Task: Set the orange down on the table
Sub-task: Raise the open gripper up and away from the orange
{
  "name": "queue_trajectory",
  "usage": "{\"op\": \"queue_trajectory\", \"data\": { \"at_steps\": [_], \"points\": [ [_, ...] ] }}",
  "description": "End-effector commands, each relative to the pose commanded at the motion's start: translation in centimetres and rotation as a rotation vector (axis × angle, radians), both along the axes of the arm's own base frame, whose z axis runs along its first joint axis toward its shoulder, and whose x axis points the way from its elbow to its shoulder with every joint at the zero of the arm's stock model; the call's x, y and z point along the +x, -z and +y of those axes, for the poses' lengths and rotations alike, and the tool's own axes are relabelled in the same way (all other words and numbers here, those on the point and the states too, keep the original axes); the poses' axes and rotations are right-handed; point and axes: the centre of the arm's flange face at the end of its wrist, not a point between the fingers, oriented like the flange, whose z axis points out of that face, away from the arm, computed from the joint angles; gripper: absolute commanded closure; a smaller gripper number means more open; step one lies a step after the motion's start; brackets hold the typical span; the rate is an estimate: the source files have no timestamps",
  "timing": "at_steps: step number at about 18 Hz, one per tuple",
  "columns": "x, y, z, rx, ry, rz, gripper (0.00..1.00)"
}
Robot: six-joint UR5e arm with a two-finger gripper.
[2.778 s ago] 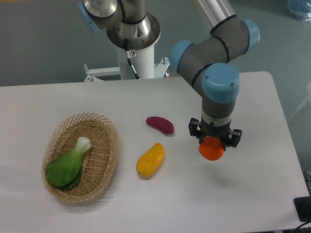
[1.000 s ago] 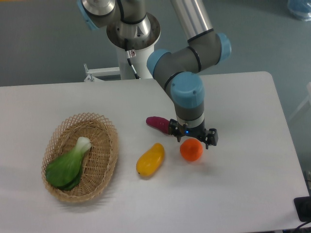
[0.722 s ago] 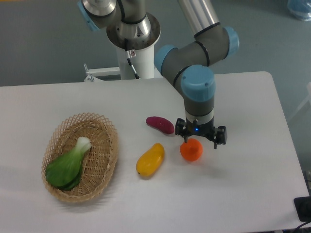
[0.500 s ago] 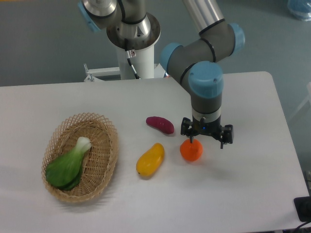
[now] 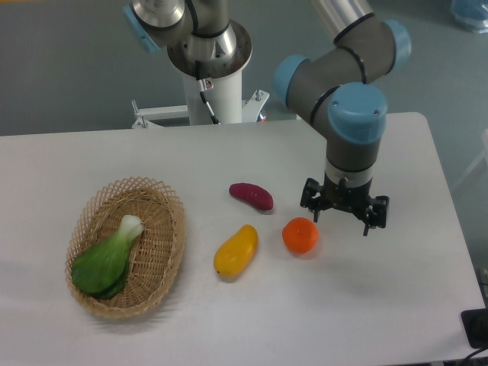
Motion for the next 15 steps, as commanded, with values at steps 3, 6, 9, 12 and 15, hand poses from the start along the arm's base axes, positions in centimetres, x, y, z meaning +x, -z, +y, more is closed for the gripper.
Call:
{"op": "queue_trajectory", "data": {
  "at_steps": [3, 6, 9, 12, 15],
  "points": [
    [-0.4, 0.0, -0.5, 0.000, 0.002, 0.000, 0.00],
    [-1.4, 0.0, -1.4, -0.006, 0.051, 0.010, 0.00],
    [-2.5, 0.0, -2.4, -0.002, 0.066, 0.011, 0.00],
    [-3.1, 0.6, -2.8, 0.003, 0.080, 0.001, 0.00],
    [-3.0, 0.8, -2.8, 0.001, 0.078, -0.001, 0.00]
  ]
}}
